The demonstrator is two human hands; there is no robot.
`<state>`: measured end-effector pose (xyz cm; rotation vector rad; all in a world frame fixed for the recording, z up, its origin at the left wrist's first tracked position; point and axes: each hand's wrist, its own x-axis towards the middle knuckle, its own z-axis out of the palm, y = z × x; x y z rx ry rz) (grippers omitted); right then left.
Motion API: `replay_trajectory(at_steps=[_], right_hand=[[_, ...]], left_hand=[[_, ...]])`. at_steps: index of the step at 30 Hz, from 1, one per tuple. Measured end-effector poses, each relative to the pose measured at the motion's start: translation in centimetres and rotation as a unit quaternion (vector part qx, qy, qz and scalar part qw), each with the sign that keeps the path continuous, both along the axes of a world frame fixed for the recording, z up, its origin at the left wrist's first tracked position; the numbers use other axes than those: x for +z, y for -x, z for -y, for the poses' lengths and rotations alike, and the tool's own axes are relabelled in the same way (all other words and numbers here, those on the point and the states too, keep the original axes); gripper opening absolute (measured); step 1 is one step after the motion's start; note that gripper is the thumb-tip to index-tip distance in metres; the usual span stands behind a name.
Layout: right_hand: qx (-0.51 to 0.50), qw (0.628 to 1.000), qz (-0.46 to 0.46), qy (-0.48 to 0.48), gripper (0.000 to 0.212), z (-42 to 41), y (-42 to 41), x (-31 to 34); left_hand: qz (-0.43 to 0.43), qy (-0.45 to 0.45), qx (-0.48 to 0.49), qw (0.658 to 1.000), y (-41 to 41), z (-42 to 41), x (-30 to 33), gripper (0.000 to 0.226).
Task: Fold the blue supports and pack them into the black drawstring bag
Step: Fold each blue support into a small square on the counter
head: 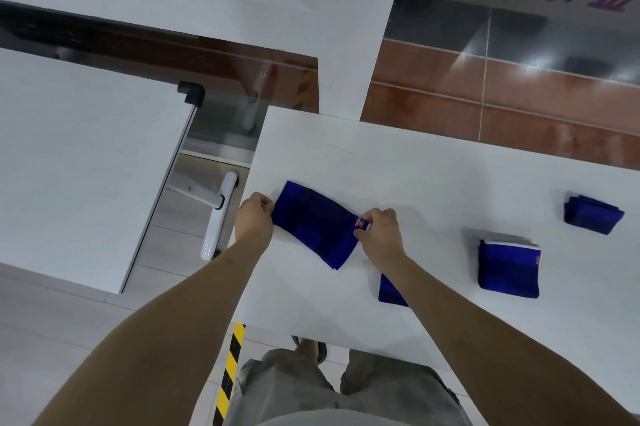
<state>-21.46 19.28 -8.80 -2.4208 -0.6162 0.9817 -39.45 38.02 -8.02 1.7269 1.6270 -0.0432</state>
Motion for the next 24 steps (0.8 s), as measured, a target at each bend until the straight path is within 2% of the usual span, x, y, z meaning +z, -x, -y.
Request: replay_trajectory(at_steps=[3, 5, 7, 10, 12, 14, 17, 21, 23, 24], right_hand=[[-0.007, 1.0, 0.0, 0.005, 0.01, -0.1, 0.2, 0.4], [-0.026, 0.999, -0.026, -0.009, 0.007, 0.1, 0.3, 0.9], [-0.06, 0.995, -0.073, -0.028, 0.01, 0.3, 0.3, 1.6], [-0.1, 0.985, -0.134, -0.045, 0.015, 0.4, 0.2, 2.8], [-0.124, 0.973, -0.186, -0.06, 0.017, 0.7, 0.1, 3.4], [-0.16, 0.952, -0.246, -0.083, 0.017, 0.9, 0.2, 4.2], [-0.215, 0.91, -0.333, -0.121, 0.015, 1.2, 0.5, 5.3], [-0.253, 0.873, -0.39, -0.147, 0.022, 1.9, 0.3, 6.0], [-0.242, 0.883, -0.376, -0.143, 0.032, 2.2, 0.0, 6.0], [-0.206, 0.91, -0.335, -0.129, 0.038, 2.5, -0.1, 5.7]], left_hand=[[0.011, -0.053, -0.023, 0.998, 0.3, 1.2, 0.6, 0.007], [0.052, -0.082, -0.068, 0.993, 0.8, 2.4, 0.5, 0.01], [0.086, -0.092, -0.148, 0.981, 1.4, 4.1, 0.3, 0.017], [0.087, -0.14, -0.302, 0.939, 2.5, 6.6, -0.2, 0.028], [0.088, -0.139, -0.362, 0.918, 3.1, 7.9, -0.4, 0.043], [0.074, -0.105, -0.39, 0.912, 3.5, 9.1, -0.4, 0.057], [0.067, -0.08, -0.379, 0.92, 3.7, 10.4, -0.4, 0.067], [0.124, -0.048, -0.273, 0.953, 3.3, 11.4, 0.0, 0.048], [0.131, -0.011, -0.214, 0.968, 3.0, 11.6, 0.6, 0.045], [0.131, 0.011, -0.196, 0.972, 3.0, 11.5, 0.9, 0.045]])
